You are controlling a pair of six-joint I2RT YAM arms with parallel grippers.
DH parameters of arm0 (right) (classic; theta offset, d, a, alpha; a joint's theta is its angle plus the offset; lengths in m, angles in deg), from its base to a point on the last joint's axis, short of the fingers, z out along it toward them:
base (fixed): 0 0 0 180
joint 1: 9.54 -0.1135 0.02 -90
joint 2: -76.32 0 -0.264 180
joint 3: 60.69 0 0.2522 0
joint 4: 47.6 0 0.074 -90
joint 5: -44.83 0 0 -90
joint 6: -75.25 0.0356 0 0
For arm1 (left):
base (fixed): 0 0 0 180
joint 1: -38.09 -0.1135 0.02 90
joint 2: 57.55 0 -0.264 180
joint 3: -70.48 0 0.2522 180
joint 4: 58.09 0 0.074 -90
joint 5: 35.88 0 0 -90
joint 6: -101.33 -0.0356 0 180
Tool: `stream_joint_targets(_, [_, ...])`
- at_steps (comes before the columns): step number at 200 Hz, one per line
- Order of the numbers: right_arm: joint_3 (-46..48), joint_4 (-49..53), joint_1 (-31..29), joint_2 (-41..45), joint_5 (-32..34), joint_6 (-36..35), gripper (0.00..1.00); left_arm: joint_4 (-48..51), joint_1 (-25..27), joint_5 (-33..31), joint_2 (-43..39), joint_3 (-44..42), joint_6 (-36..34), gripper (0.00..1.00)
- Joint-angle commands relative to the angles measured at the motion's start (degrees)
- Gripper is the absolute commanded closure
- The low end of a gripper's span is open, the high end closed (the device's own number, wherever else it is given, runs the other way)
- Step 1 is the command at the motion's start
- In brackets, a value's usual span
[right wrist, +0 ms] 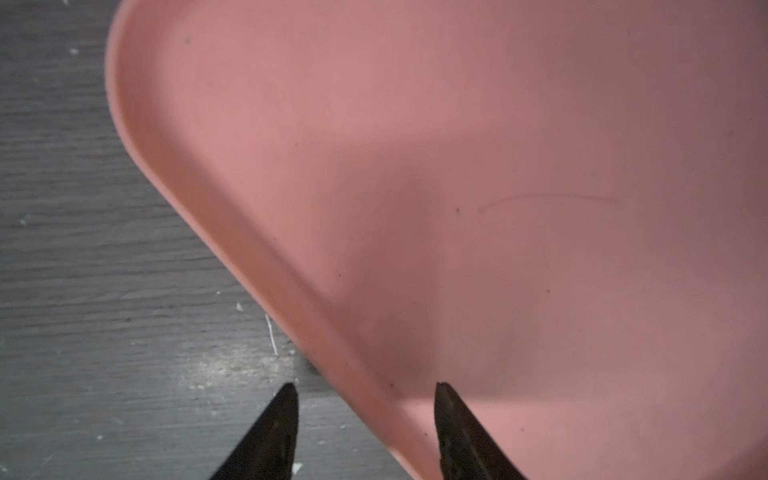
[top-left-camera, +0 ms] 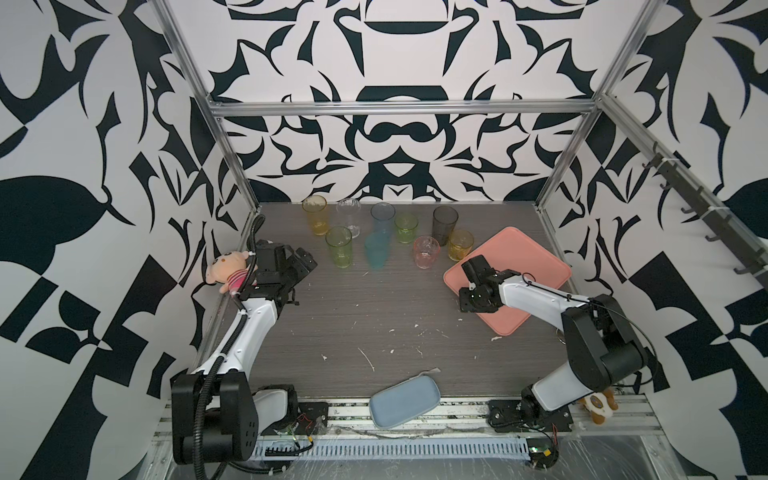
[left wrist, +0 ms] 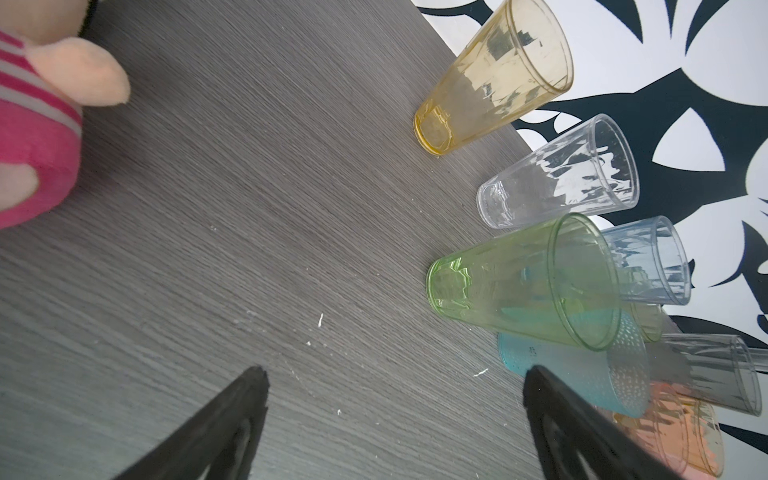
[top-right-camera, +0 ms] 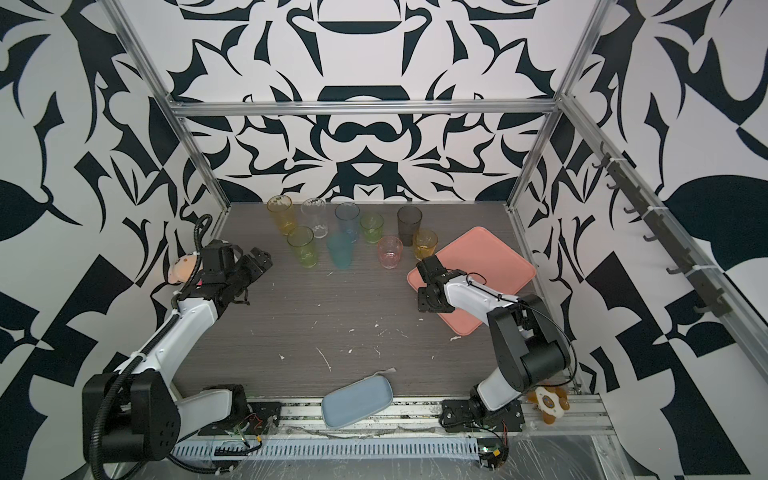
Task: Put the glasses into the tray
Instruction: 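Move the right gripper down to the near corner of the pink tray, then grip the pink tray rim with the right gripper and drag it toward the table center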
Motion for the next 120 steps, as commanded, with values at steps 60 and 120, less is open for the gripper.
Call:
stream_joint_targets(60, [-1.41, -1.08, -3.11, -1.84, -0.63, 0.15, 0.73, -0.91, -0.18, 0.9, 0.32, -0.73, 0.22, 0.0])
stream_joint_targets(120, [-3.56, -1.97, -6.59, -5.05, -1.22, 1.07, 0.81, 0.13, -0.23, 0.63, -0.24, -0.48, -0.03, 0.0])
